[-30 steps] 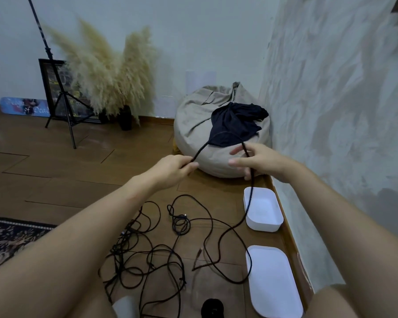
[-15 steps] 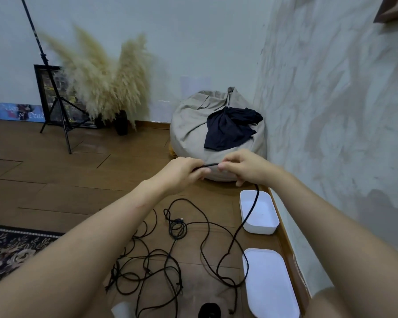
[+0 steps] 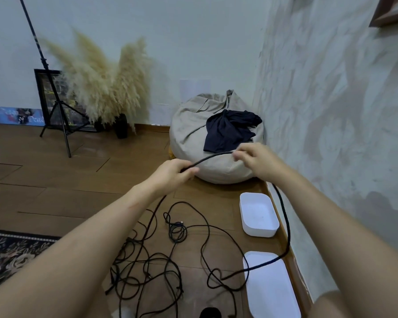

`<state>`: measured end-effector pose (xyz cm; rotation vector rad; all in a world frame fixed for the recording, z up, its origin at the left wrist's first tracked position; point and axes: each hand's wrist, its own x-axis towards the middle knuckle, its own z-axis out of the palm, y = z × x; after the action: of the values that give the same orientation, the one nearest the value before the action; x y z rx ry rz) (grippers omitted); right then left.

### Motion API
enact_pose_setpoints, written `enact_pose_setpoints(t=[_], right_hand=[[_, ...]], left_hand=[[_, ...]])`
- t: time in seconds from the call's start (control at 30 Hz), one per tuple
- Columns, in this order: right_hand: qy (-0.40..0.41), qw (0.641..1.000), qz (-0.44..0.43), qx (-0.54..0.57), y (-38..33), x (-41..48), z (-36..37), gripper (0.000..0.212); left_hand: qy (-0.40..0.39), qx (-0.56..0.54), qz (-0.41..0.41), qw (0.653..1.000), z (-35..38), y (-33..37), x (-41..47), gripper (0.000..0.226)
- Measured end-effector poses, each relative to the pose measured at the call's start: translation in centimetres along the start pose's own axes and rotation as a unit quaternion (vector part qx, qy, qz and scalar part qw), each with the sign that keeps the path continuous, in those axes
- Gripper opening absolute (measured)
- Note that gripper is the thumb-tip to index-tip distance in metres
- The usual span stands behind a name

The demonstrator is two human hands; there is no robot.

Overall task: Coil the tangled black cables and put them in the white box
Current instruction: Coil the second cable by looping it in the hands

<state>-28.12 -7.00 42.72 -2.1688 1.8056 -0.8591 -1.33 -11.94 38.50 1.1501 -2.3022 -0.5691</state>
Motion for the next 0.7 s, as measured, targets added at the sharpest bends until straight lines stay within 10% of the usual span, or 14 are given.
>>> enact_pose_setpoints(t=[0.13,0.23,0.3,0.5,0.6,0.7], right_hand=[[-0.107,0.987,0.117,-0.009,3.6,-1.2,-1.3,0.019],[-0.165,0.982,0.085,0.037,1.8,-1.2,0.0,0.054],[-0.189,0.975,0.041,0.105,-0.7,-1.1,1.0,0.038],[0.055,0.997,0.041,-0.043,1.4,-0.9,-1.7,0.026],[-0.016,0.993,0.109,-0.050,3.7,-1.8,-3.1,0.020],[-0.103,0.991,0.081,0.012,2.8,-1.5,-1.2,0.069]], left_hand=[[0.022,0.005,-0.055,0.998,-1.1,-2.2,-0.7,0.030],[0.026,0.031,0.013,0.999,-0.5,0.5,-0.1,0.027],[0.030,0.051,0.072,0.996,0.4,2.8,0.4,0.021],[0.006,-0.012,-0.012,1.000,-0.4,0.2,0.1,0.034],[0.021,-0.012,-0.041,0.999,-1.0,-1.4,-0.3,0.034],[0.055,-0.016,0.017,0.998,-0.5,0.9,0.3,0.028]])
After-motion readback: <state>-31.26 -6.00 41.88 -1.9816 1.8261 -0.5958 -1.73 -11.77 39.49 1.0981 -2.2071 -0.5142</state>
